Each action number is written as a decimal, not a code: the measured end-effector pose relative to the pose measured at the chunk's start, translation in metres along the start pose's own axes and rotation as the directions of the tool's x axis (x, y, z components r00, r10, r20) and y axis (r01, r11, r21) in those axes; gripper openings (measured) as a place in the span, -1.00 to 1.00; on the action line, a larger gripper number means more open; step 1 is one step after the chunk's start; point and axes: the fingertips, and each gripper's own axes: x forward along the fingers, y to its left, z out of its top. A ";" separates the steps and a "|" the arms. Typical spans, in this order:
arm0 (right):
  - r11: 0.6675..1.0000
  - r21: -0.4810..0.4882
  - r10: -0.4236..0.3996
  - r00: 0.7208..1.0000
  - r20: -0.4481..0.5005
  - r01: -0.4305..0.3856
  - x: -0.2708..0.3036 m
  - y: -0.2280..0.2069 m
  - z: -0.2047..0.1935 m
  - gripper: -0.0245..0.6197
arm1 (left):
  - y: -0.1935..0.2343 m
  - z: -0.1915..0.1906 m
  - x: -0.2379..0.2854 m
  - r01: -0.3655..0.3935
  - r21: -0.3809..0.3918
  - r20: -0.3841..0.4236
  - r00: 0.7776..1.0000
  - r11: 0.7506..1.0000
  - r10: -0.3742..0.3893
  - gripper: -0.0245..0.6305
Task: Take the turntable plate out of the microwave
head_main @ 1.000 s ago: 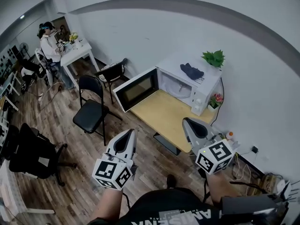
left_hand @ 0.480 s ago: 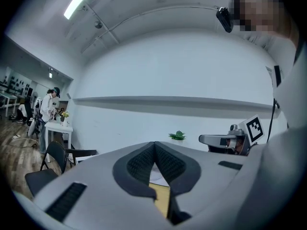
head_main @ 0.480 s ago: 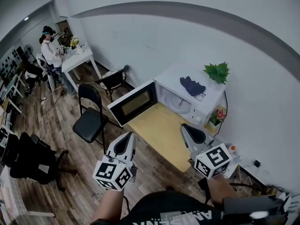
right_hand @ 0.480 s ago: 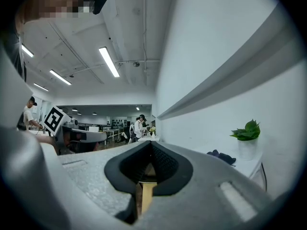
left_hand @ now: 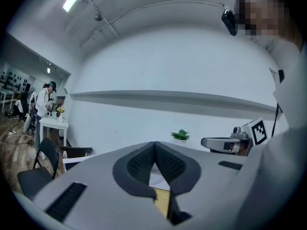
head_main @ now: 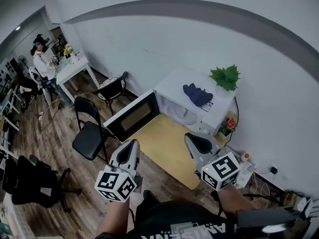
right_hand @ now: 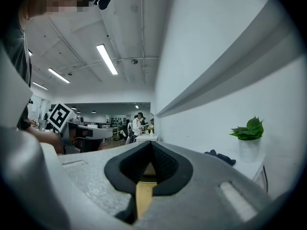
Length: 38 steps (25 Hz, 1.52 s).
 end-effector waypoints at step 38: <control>0.741 0.127 -0.666 0.746 0.008 0.660 0.151 -0.065 -0.009 -0.84 | 0.109 0.000 0.213 0.707 -0.033 -0.141 0.697 0.707 -0.703 -0.93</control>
